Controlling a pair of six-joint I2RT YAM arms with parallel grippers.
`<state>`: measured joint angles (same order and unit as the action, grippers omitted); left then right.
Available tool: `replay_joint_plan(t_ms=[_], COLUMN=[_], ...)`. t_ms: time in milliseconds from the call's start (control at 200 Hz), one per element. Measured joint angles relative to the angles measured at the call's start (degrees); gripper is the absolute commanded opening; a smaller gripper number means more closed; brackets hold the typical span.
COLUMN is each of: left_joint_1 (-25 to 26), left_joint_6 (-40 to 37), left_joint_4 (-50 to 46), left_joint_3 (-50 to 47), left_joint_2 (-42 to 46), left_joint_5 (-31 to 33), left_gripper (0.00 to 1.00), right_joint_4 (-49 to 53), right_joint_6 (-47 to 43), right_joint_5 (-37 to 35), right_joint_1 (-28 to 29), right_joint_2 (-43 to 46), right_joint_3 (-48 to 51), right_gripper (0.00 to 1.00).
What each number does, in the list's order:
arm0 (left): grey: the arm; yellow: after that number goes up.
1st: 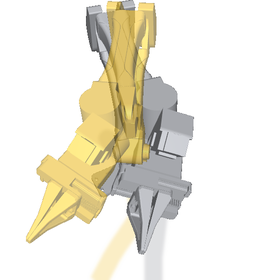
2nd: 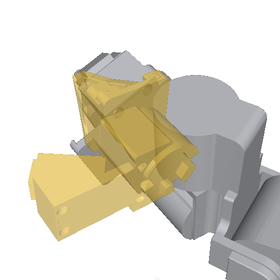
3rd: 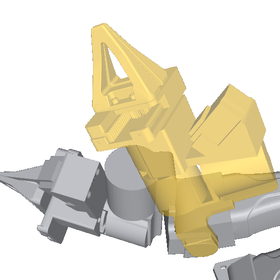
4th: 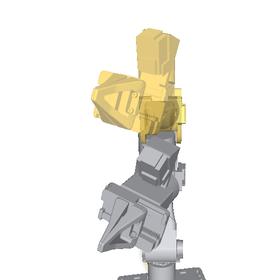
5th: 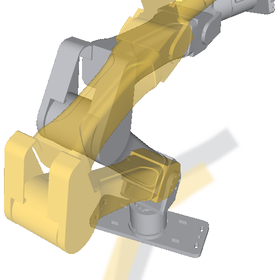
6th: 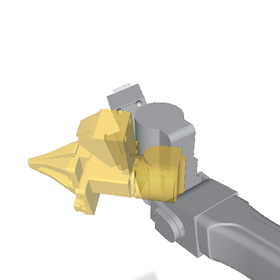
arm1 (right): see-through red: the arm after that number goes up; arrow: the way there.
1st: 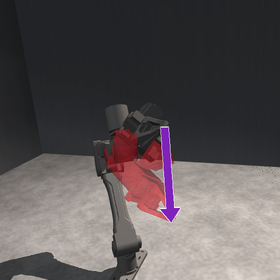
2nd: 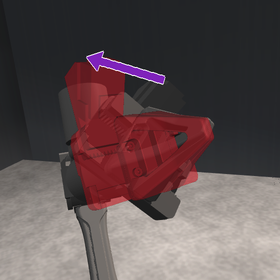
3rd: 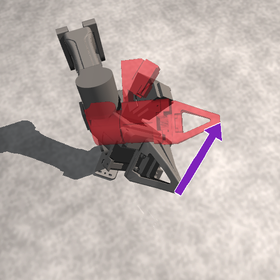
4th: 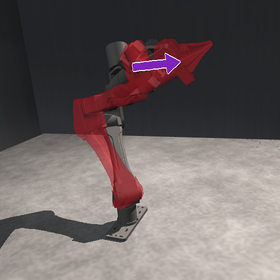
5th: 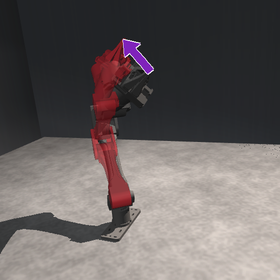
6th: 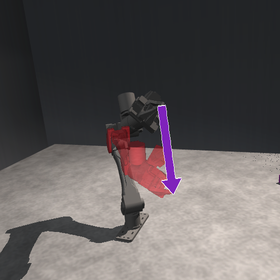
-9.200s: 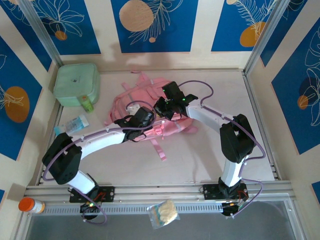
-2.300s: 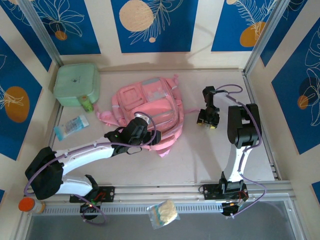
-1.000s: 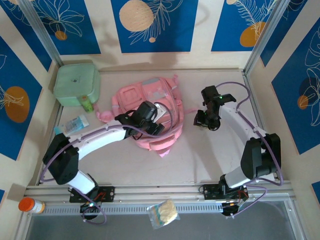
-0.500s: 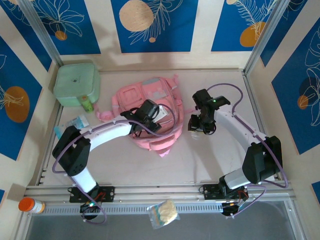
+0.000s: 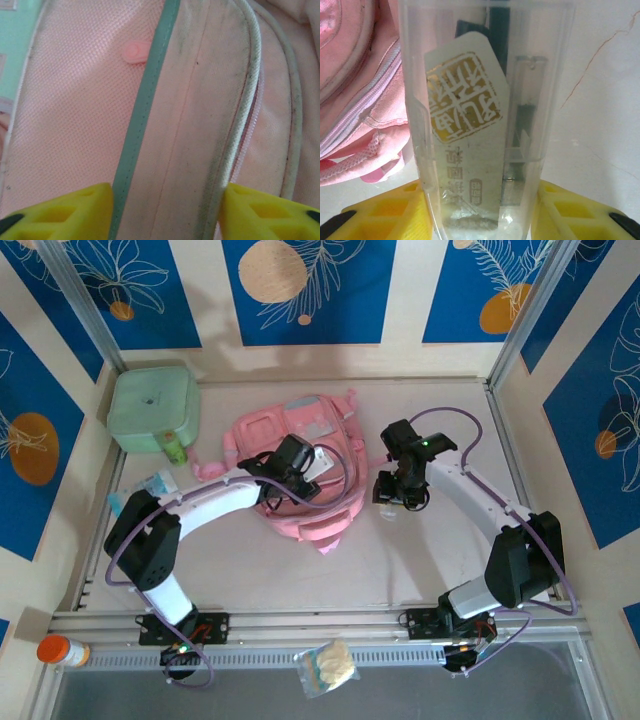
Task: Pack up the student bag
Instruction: Open the student bag at the center of the table.
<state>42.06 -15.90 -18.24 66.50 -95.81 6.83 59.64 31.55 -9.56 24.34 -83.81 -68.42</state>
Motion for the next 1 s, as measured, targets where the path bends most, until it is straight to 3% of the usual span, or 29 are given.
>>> replay_joint_plan(t_ms=[175, 410, 575, 745, 880, 1000], left_joint_1=[0.02, 0.0, -0.87, -1.4, -1.46, -1.6], left_joint_6=[-1.16, -1.79, -1.86, -0.39, 1.6, 4.13], left_joint_4=[3.08, 4.98, 4.55, 3.85, 3.85, 3.04], left_joint_3=[-2.23, -2.38, -2.21, -1.84, -1.57, -0.66], left_joint_2=[-0.83, -1.01, -0.26, -0.04, 0.13, 0.26], left_joint_5=[1.03, 2.47, 1.14, 0.28, -0.42, -2.12], left_gripper=[0.64, 0.53, 0.51, 0.32, 0.05, 0.0], right_joint_4=[0.0, 0.0, 0.0, -0.02, -0.02, -0.2], right_joint_6=[0.0, 0.0, 0.0, 0.02, 0.04, 0.2], right_joint_5=[-0.04, -0.02, 0.0, 0.57, 1.11, 2.29], right_joint_1=[0.04, 0.09, 0.44, 0.9, 1.53, 1.99], right_joint_2=[0.0, 0.0, 0.0, 0.0, 0.02, 0.02], right_joint_3=[0.0, 0.0, 0.0, 0.0, 0.0, 0.0], right_gripper=[0.45, 0.45, 0.45, 0.45, 0.45, 0.45])
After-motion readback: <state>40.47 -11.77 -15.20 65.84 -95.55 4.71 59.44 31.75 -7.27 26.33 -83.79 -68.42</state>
